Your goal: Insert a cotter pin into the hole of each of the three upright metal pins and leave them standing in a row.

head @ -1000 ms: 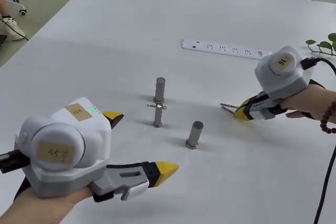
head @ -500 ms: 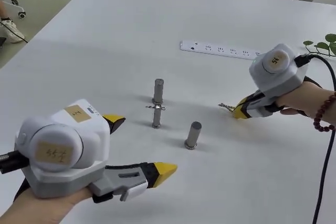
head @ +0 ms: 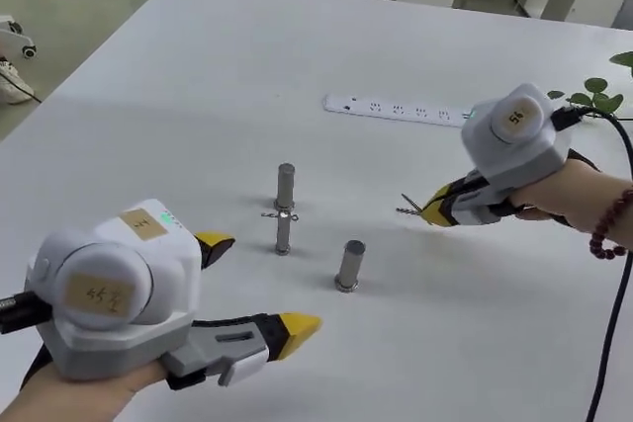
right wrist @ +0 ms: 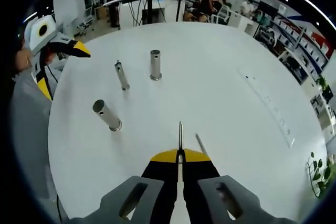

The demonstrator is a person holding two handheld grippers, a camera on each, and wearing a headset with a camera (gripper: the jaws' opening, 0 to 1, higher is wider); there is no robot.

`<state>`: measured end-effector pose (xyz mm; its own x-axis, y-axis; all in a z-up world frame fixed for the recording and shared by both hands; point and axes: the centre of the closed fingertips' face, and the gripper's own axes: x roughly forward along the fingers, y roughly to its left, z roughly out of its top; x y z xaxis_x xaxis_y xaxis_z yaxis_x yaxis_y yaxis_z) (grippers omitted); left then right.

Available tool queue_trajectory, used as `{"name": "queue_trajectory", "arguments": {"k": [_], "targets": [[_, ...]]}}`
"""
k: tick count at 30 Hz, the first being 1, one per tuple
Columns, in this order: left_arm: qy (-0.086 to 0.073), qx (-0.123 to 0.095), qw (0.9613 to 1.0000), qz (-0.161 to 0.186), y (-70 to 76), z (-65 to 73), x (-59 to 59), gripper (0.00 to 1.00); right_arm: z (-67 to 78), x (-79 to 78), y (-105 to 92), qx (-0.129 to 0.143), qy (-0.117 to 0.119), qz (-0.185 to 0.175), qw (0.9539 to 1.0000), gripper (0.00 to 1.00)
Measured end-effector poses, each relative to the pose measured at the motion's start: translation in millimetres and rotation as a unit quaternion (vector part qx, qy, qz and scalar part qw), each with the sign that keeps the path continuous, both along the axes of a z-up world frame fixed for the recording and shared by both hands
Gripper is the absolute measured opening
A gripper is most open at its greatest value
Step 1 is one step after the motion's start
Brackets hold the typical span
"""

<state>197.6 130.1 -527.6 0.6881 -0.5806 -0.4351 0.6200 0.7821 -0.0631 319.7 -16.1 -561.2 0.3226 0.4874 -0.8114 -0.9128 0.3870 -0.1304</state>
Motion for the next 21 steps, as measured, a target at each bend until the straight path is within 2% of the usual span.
{"name": "queue_trajectory", "arguments": {"k": [3, 8, 15, 21], "targets": [[0.001, -0.012, 0.9999, 0.000, -1.4, 3.3, -0.2, 0.63, 8.0, -10.2, 6.4, 0.011, -0.005, 0.009, 0.9999, 0.00], [0.006, -0.013, 0.9999, -0.003, -3.3, 5.7, -0.4, 0.60, 17.8, -28.0, 17.9, 0.020, -0.016, 0.031, 0.9992, 0.00], [0.014, -0.019, 0.9997, -0.011, -8.6, 9.3, 0.7, 0.54, 25.6, -50.0, 32.6, 0.027, -0.027, 0.065, 0.9971, 0.00], [0.024, -0.023, 0.9994, -0.015, -11.8, 9.7, 3.0, 0.48, 31.3, -67.3, 44.6, 0.041, -0.027, 0.089, 0.9949, 0.00]]}}
